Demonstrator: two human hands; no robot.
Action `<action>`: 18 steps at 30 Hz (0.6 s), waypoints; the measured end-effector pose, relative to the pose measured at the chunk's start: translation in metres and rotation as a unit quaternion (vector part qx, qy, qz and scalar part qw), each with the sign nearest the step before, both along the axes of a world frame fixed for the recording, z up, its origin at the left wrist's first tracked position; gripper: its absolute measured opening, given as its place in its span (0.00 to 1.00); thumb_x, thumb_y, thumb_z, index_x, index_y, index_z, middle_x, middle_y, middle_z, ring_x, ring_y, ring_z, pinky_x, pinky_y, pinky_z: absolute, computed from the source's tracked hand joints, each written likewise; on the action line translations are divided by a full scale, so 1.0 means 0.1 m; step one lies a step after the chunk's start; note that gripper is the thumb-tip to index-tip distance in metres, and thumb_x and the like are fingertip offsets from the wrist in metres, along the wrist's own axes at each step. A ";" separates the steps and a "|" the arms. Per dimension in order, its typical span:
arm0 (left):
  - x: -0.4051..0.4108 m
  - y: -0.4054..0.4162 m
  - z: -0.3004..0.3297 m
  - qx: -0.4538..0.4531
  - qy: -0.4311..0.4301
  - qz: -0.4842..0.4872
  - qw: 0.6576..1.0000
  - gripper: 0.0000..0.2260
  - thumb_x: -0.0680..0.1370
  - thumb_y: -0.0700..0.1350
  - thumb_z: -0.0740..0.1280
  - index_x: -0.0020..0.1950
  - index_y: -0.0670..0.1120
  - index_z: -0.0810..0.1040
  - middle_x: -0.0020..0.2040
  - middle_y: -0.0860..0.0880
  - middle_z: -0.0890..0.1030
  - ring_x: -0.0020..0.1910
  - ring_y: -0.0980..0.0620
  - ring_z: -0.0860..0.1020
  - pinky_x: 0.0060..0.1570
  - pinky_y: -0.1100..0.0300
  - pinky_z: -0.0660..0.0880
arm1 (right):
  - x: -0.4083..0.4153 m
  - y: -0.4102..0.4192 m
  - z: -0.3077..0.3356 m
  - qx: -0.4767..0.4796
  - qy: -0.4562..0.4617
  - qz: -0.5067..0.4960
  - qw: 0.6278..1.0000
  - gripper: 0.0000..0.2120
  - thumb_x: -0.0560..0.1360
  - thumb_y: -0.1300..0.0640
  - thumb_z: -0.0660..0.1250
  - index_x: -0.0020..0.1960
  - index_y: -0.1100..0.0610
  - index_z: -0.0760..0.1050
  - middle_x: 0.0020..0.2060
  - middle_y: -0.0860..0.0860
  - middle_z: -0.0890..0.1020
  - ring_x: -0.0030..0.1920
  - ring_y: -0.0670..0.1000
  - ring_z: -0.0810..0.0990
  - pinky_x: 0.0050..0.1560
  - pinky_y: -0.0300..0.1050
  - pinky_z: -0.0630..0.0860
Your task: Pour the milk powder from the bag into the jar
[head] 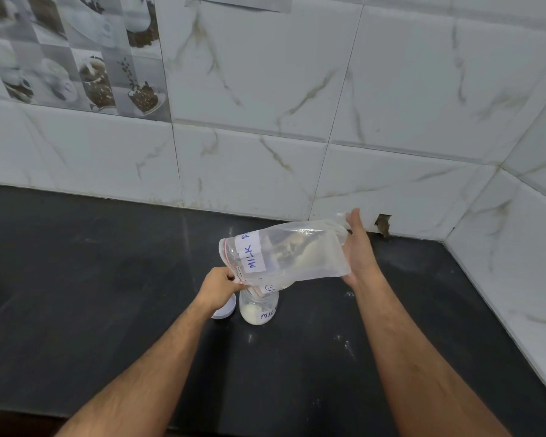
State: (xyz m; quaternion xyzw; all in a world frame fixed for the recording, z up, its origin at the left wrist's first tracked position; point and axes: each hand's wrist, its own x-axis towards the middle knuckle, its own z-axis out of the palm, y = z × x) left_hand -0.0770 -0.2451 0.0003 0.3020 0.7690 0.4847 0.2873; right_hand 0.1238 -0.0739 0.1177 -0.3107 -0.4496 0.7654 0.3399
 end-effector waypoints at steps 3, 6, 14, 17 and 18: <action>0.01 -0.02 0.04 0.003 0.003 -0.002 1.000 0.05 0.72 0.38 0.76 0.46 0.39 0.86 0.47 0.46 0.87 0.49 0.47 0.84 0.55 0.48 0.79 | 0.01 0.04 0.02 0.064 -0.117 0.000 0.991 0.45 0.67 0.47 0.78 0.77 0.55 0.60 0.72 0.61 0.71 0.57 0.57 0.81 0.41 0.48 0.81; 0.03 -0.02 0.05 -0.002 0.004 0.000 1.000 0.04 0.72 0.39 0.77 0.45 0.40 0.86 0.46 0.47 0.87 0.49 0.48 0.84 0.54 0.49 0.79 | 0.01 0.10 0.08 0.053 -0.182 0.029 0.981 0.51 0.64 0.52 0.79 0.79 0.57 0.55 0.70 0.59 0.72 0.54 0.58 0.82 0.42 0.53 0.83; -0.03 -0.07 0.01 0.000 -0.021 -0.022 1.000 0.27 0.61 0.57 0.79 0.48 0.36 0.83 0.45 0.51 0.86 0.44 0.53 0.80 0.57 0.43 0.78 | 0.00 0.02 0.34 0.106 -0.290 0.014 0.951 0.21 0.82 0.43 0.61 0.60 0.61 0.75 0.49 0.56 0.81 0.42 0.53 0.82 0.25 0.38 0.76; -0.08 -0.05 -0.07 -0.015 -0.018 -0.018 1.000 0.24 0.62 0.56 0.79 0.41 0.36 0.81 0.42 0.47 0.85 0.42 0.52 0.77 0.46 0.50 0.78 | 0.04 0.03 0.36 0.113 -0.312 -0.007 0.943 0.14 0.83 0.49 0.61 0.50 0.60 0.77 0.37 0.53 0.77 0.27 0.49 0.76 0.23 0.37 0.72; -0.07 -0.05 -0.07 -0.017 -0.015 -0.013 1.000 0.22 0.65 0.53 0.80 0.40 0.35 0.81 0.42 0.44 0.86 0.41 0.51 0.77 0.43 0.52 0.75 | 0.04 0.03 0.35 0.122 -0.306 -0.008 0.944 0.12 0.81 0.52 0.64 0.48 0.61 0.78 0.37 0.54 0.78 0.25 0.49 0.76 0.23 0.37 0.72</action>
